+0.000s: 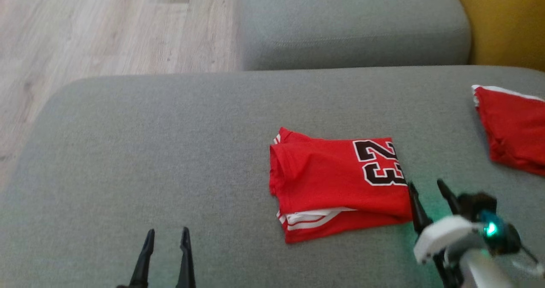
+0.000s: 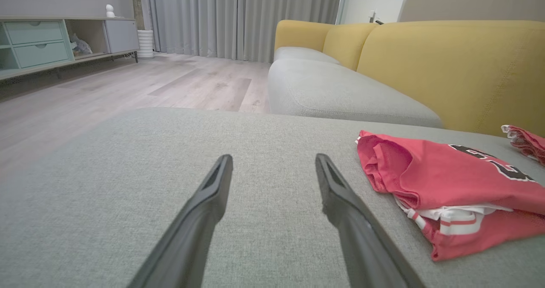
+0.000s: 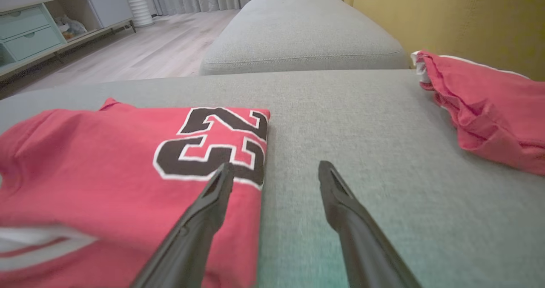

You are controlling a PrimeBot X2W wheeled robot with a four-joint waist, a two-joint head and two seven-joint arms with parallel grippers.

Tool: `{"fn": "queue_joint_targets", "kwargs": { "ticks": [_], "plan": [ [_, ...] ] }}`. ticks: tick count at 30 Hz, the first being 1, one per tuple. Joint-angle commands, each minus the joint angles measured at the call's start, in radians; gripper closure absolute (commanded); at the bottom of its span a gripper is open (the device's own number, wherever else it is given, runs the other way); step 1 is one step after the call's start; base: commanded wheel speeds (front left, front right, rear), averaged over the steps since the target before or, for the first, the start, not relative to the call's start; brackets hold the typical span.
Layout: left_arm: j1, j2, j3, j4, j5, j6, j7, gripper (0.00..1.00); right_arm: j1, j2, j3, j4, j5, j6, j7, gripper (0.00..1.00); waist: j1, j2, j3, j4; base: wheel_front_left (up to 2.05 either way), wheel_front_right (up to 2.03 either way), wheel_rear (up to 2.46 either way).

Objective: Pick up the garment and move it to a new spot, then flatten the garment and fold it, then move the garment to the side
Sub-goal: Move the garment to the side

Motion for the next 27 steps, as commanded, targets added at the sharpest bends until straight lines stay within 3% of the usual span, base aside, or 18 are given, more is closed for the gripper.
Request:
{"fn": "queue_joint_targets", "kwargs": {
  "ticks": [1,10,11,12,13,17,27],
  "plan": [
    [-0.060,-0.006,0.016,-0.031,0.000,-0.002,-0.008,0.00,-0.067,-0.017,0.018,0.002,0.005,-0.001,0.003,0.00,-0.0002,0.0000,0.018,0.014,0.00,0.00,0.00],
    [-0.098,-0.006,-0.018,-0.028,-0.004,-0.006,-0.008,0.00,-0.223,-0.005,0.019,0.271,0.031,-0.001,0.067,0.00,-0.0002,0.0000,0.068,0.059,0.00,0.00,0.00],
    [-0.101,-0.006,-0.020,-0.026,-0.004,-0.006,-0.008,0.00,-0.227,0.000,0.026,0.298,0.037,-0.001,0.068,0.11,-0.0002,0.0000,0.072,0.062,0.00,0.00,0.00],
    [-0.104,-0.006,-0.021,-0.025,-0.003,-0.006,-0.008,0.00,-0.230,0.005,0.034,0.320,0.042,-0.001,0.066,0.62,-0.0002,0.0000,0.074,0.064,0.00,0.00,0.00],
    [-0.106,-0.006,-0.021,-0.024,-0.003,-0.005,-0.008,0.00,-0.232,0.009,0.046,0.338,0.044,-0.001,0.058,1.00,-0.0002,0.0000,0.076,0.065,0.00,0.00,0.00],
    [-0.111,-0.006,-0.011,-0.030,-0.002,0.001,-0.008,0.00,-0.255,0.007,0.077,0.366,0.060,-0.001,0.002,1.00,-0.0002,0.0000,0.094,0.050,0.00,0.00,0.00],
    [-0.156,-0.006,-0.015,-0.047,-0.006,-0.006,-0.008,0.00,-0.443,-0.125,0.063,0.275,0.023,-0.001,-0.051,1.00,-0.0002,0.0000,0.181,-0.041,0.00,0.00,0.00]
  ]
}}
